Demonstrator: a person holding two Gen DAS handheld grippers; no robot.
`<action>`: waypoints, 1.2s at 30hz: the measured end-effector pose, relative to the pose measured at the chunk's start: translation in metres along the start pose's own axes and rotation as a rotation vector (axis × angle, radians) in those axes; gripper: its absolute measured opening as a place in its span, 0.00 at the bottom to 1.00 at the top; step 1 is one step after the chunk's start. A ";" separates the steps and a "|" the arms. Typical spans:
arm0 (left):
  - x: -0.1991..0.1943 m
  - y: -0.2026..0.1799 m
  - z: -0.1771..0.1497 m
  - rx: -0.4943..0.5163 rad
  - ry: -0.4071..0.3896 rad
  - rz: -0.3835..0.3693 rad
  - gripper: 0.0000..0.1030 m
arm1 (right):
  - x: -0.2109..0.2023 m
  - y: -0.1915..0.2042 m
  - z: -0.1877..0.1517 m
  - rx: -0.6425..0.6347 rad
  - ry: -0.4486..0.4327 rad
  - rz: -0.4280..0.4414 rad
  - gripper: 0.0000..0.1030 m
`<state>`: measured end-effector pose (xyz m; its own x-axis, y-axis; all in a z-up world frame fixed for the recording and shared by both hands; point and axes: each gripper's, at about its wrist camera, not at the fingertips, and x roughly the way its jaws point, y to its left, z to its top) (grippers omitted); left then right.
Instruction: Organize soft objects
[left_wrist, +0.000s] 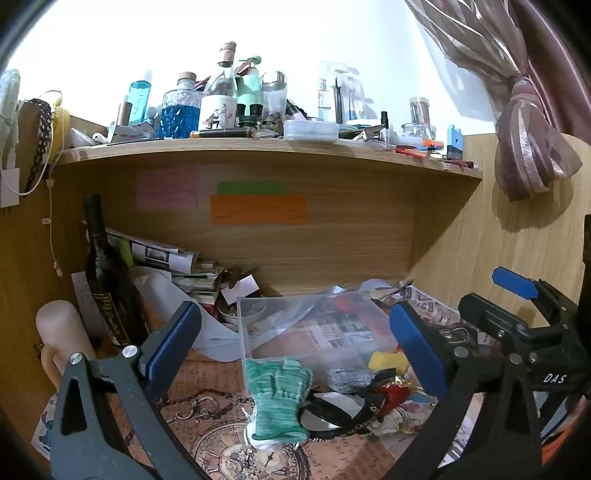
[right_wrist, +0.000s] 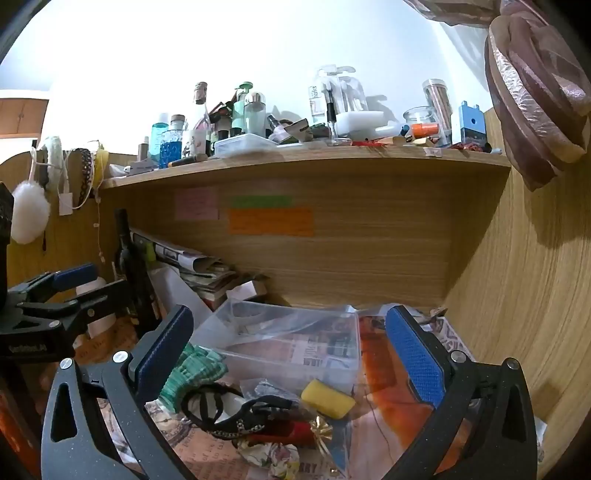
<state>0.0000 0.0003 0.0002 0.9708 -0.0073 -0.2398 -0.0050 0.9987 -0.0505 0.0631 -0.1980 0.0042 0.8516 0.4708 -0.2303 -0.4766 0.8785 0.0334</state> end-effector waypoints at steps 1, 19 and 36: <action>0.000 0.000 0.000 -0.002 -0.002 -0.001 1.00 | 0.000 0.000 0.000 -0.001 0.001 -0.001 1.00; 0.001 -0.001 0.000 0.017 -0.014 -0.009 1.00 | 0.003 0.003 -0.001 -0.001 -0.004 0.000 1.00; 0.002 0.000 -0.001 0.018 -0.012 -0.014 1.00 | -0.001 0.003 0.003 0.000 -0.017 0.001 1.00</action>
<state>0.0022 -0.0003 -0.0014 0.9736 -0.0209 -0.2271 0.0130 0.9993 -0.0359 0.0614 -0.1959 0.0072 0.8546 0.4731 -0.2140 -0.4777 0.8779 0.0332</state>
